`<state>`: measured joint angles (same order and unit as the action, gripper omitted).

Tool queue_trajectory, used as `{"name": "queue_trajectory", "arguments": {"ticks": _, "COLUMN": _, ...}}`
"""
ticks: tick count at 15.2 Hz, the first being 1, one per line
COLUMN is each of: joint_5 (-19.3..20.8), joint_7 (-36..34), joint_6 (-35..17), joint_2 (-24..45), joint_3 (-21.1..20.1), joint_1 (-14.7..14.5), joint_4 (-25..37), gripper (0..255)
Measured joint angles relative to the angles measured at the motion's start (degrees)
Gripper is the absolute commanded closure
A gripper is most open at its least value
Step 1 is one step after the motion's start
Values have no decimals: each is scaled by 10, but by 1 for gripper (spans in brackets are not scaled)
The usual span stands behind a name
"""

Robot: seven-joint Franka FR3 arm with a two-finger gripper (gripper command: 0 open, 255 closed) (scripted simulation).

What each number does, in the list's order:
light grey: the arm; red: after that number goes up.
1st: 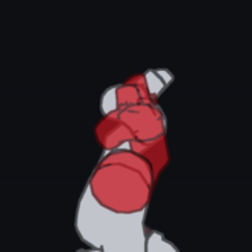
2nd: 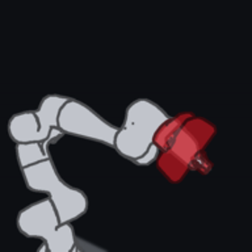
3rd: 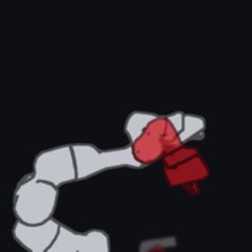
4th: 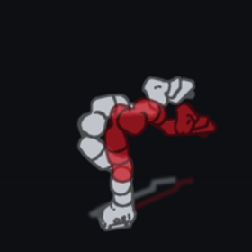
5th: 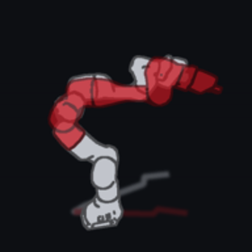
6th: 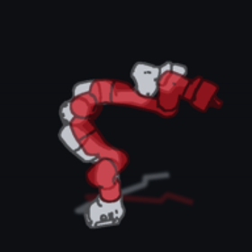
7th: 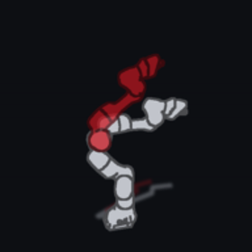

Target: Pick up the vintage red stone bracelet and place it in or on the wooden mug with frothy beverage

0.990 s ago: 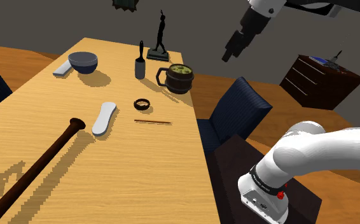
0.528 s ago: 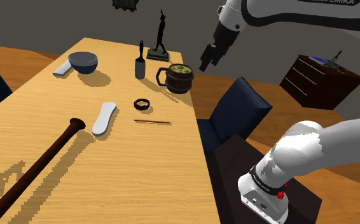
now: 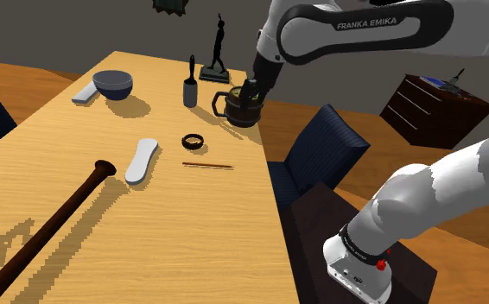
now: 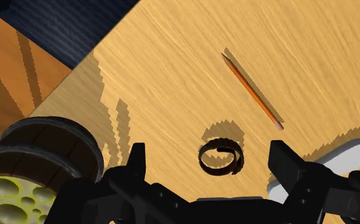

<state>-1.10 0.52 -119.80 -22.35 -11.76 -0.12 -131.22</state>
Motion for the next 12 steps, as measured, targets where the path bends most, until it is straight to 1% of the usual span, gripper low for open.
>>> {"name": "queue_trajectory", "arguments": {"ticks": 5, "joint_5": 32, "joint_7": -38, "joint_6": -51, "joint_2": 103, "joint_3": -32, "joint_1": 1, "joint_4": 41, "gripper": 0}}
{"name": "queue_trajectory", "arguments": {"ticks": 7, "joint_5": 48, "joint_7": -56, "joint_6": -74, "joint_2": 139, "joint_3": -43, "joint_1": -1, "joint_4": 47, "gripper": 0}}
{"name": "queue_trajectory", "arguments": {"ticks": 12, "joint_5": 107, "joint_7": -103, "joint_6": -106, "joint_2": 256, "joint_3": -59, "joint_1": -7, "joint_4": 115, "gripper": 0}}
